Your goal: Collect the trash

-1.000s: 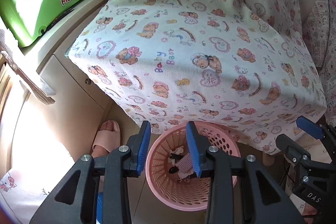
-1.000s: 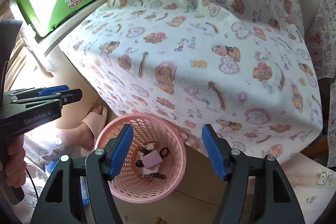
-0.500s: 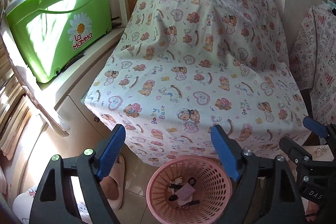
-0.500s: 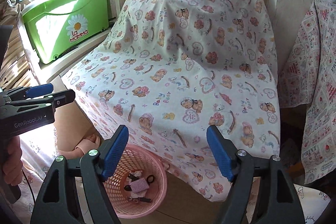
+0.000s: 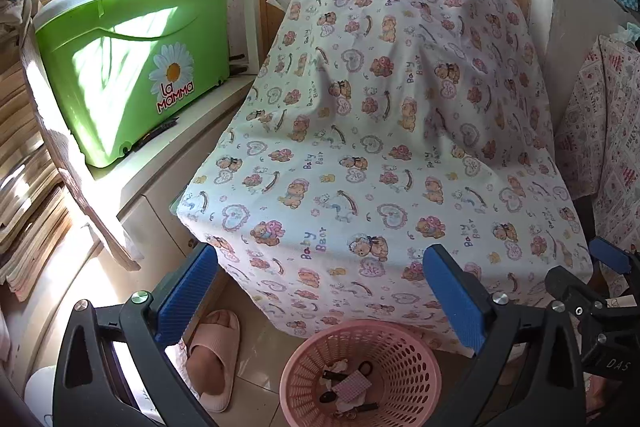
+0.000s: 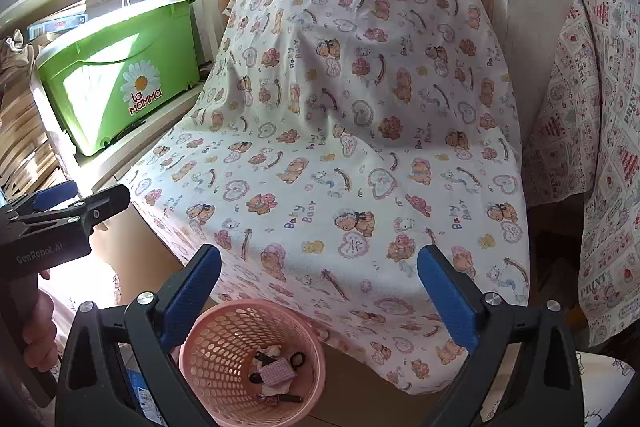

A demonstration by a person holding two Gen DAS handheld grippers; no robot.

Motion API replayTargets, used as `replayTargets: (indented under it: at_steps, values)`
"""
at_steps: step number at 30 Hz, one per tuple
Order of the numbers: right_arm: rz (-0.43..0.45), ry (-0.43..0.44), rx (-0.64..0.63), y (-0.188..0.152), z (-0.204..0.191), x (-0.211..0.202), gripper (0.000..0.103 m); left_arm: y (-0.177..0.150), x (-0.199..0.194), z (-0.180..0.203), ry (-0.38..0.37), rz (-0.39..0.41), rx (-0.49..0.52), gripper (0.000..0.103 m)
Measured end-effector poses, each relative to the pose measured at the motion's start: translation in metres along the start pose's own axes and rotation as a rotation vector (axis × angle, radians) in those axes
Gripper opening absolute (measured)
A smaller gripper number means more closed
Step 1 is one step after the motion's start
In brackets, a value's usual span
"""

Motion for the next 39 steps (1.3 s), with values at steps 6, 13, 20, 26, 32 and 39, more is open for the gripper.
replayTargets:
  at_steps: [6, 13, 20, 26, 32, 39]
  values:
    - [0.02, -0.024, -0.013, 0.0013, -0.0001, -0.0021, 0.101, -0.0024, -0.0018, -0.0071, 0.035, 0.004, 0.003, 0.101]
    - [0.029, -0.023, 0.014, 0.0032, 0.0014, -0.0024, 0.101, -0.0033, -0.0036, -0.0099, 0.044, 0.008, 0.005, 0.101]
    - [0.025, -0.028, 0.02, 0.0034, 0.0026, -0.0007, 0.101, -0.0062, -0.0044, -0.0084, 0.057, 0.011, 0.028, 0.101]
    - [0.03, -0.029, 0.02, 0.0043, 0.0026, -0.0005, 0.101, -0.0041, -0.0072, -0.0089, 0.059, 0.027, 0.033, 0.101]
    - [0.034, -0.029, 0.021, 0.0063, 0.0041, -0.0008, 0.101, -0.0042, -0.0078, -0.0079, 0.066, 0.028, 0.044, 0.101]
    - [0.034, -0.035, 0.028, 0.0063, 0.0073, -0.0009, 0.101, -0.0056, -0.0097, -0.0067, 0.077, 0.03, 0.054, 0.101]
Point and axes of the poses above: each gripper's, at about its wrist camera, not at the fingertips, and x roughly the way its jaws point, z to its right, y to its top, the point moved 10 cm from there along x, roughly the way its jaws point, and after that the axes turned 8 degrees about -y, right-handed, at the moved point
